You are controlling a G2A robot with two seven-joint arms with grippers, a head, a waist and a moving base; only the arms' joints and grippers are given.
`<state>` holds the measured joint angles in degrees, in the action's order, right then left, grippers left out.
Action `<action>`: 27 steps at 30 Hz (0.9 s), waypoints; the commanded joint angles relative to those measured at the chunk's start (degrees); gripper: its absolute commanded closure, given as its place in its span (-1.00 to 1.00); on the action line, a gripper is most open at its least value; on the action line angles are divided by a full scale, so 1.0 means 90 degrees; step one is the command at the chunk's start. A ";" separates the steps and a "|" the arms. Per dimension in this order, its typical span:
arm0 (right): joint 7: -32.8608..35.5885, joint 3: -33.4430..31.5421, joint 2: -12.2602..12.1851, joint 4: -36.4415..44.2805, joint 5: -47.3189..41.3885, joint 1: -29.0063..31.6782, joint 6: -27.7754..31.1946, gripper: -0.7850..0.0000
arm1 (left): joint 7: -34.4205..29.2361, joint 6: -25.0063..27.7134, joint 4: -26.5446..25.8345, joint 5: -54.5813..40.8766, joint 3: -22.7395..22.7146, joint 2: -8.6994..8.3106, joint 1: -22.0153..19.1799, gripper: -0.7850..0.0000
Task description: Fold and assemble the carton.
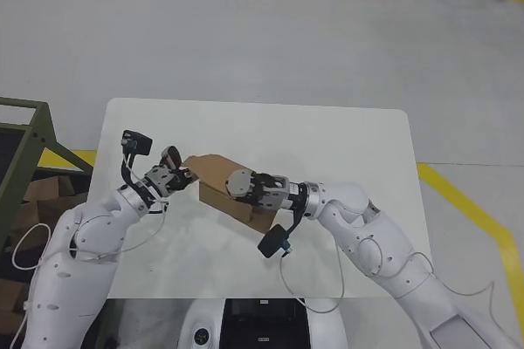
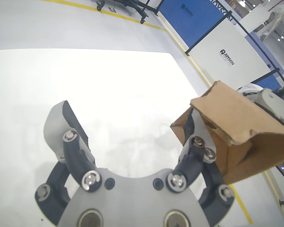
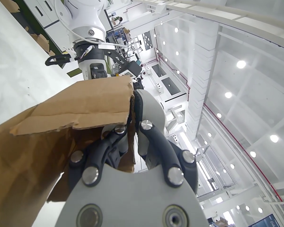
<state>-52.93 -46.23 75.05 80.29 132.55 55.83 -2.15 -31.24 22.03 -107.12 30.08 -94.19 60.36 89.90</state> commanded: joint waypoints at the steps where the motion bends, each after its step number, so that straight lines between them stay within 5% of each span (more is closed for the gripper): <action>1: -0.0023 -0.0010 -0.0008 0.0012 0.0023 0.0008 0.0032 1.00 | 0.0079 -0.0032 0.0028 -0.0030 -0.0105 -0.0007 0.0022 -1.00; 13: -0.0014 0.0020 -0.0020 -0.0003 0.0109 0.0031 0.0150 1.00 | -0.0006 0.0155 -0.0325 -0.0795 -0.0848 -0.0071 0.0229 -1.00; 27: 0.0107 -0.0037 -0.0055 0.0238 0.0201 0.0146 0.0147 1.00 | -0.0078 0.0128 -0.0287 -0.0068 0.0083 -0.0054 0.0100 -1.00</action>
<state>-52.05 -46.46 74.58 82.21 134.39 57.08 -0.77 -32.53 23.25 -109.95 29.63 -93.80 59.83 90.67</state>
